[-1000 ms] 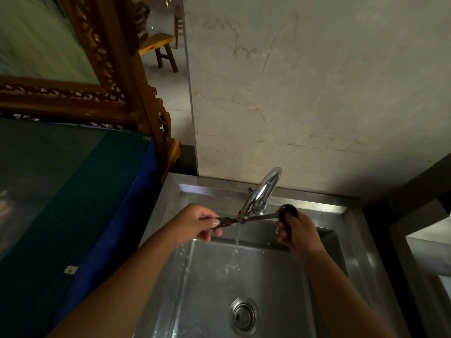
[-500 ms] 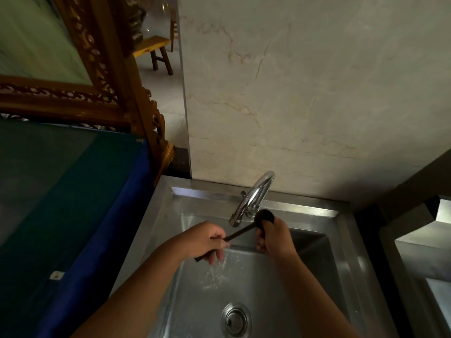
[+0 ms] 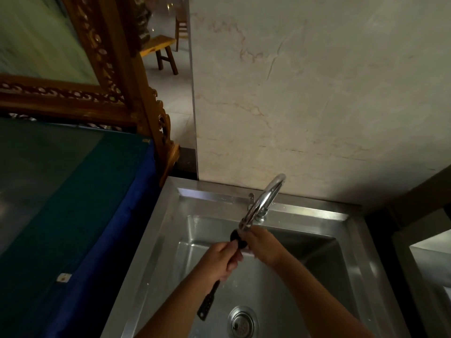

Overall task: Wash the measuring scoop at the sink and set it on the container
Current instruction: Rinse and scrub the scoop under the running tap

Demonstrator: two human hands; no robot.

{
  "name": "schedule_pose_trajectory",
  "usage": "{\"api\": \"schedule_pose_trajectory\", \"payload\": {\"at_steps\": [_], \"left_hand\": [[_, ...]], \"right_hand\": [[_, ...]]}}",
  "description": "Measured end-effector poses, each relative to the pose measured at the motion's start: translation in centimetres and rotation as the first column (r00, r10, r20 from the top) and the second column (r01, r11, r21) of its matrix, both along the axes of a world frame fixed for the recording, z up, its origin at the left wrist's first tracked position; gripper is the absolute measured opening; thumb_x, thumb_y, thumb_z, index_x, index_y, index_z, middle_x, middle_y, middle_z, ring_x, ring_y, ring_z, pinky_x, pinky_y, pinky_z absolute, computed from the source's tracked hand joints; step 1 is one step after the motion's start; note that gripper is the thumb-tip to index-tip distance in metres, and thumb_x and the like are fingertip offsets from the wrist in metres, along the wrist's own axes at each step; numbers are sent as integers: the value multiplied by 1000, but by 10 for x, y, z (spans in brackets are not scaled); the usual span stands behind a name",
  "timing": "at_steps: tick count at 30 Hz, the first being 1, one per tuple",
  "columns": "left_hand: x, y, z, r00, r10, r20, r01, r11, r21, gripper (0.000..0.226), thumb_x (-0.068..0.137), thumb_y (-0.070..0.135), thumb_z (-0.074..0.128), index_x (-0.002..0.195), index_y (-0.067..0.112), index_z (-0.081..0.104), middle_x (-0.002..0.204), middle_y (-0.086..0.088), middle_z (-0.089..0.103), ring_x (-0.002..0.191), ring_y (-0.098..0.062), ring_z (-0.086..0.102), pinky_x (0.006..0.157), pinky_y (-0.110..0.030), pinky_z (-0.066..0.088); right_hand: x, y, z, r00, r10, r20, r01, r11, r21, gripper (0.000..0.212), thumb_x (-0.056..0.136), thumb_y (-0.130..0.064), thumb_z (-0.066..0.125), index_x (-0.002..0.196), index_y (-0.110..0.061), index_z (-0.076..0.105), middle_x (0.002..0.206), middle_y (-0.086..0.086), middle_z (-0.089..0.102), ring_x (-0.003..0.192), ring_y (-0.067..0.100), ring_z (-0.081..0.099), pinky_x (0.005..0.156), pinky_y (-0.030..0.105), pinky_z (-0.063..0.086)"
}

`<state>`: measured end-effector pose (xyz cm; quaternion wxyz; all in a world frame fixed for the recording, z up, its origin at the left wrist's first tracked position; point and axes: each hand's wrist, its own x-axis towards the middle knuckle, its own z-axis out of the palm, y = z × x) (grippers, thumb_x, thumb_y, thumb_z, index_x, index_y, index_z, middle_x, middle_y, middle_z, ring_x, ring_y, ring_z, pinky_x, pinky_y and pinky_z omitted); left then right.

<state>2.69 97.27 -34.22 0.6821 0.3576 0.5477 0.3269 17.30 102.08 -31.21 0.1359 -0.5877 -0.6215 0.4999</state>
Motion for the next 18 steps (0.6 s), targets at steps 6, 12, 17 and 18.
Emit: {"api": "schedule_pose_trajectory", "payload": {"at_steps": [6, 12, 17, 18], "left_hand": [[5, 9, 3, 984, 163, -66, -168, 983, -71, 41, 98, 39, 51, 66, 14, 59, 43, 5, 42, 33, -6, 30, 37, -21, 22], [0, 18, 11, 964, 123, -235, -127, 992, 0, 45, 98, 33, 52, 60, 10, 61, 43, 1, 48, 27, -4, 34, 31, -16, 26], [-5, 22, 8, 953, 76, -294, -87, 996, -24, 32, 95, 18, 57, 70, 2, 67, 48, -7, 57, 28, -7, 42, 32, -16, 31], [-6, 22, 7, 940, 37, -340, -47, 999, -20, 29, 94, 20, 57, 74, 2, 69, 48, -6, 57, 28, -7, 41, 34, -17, 32]], "right_hand": [[-1, 55, 8, 978, -9, 207, -29, 982, 184, 20, 97, -9, 52, 104, 5, 65, 109, 24, 65, 98, 31, 64, 90, 43, 53], [-9, 85, 7, 919, 59, 390, -127, 980, 152, 34, 99, -10, 49, 128, 8, 51, 128, 23, 56, 123, 35, 51, 100, 32, 37], [-11, 90, 3, 897, 77, 436, -157, 976, 152, 50, 98, -6, 51, 143, 4, 33, 145, 24, 43, 134, 36, 42, 110, 35, 34], [-10, 88, 3, 892, 70, 447, -156, 975, 159, 45, 99, -7, 50, 140, 5, 38, 142, 24, 45, 131, 34, 46, 109, 33, 36]]}}
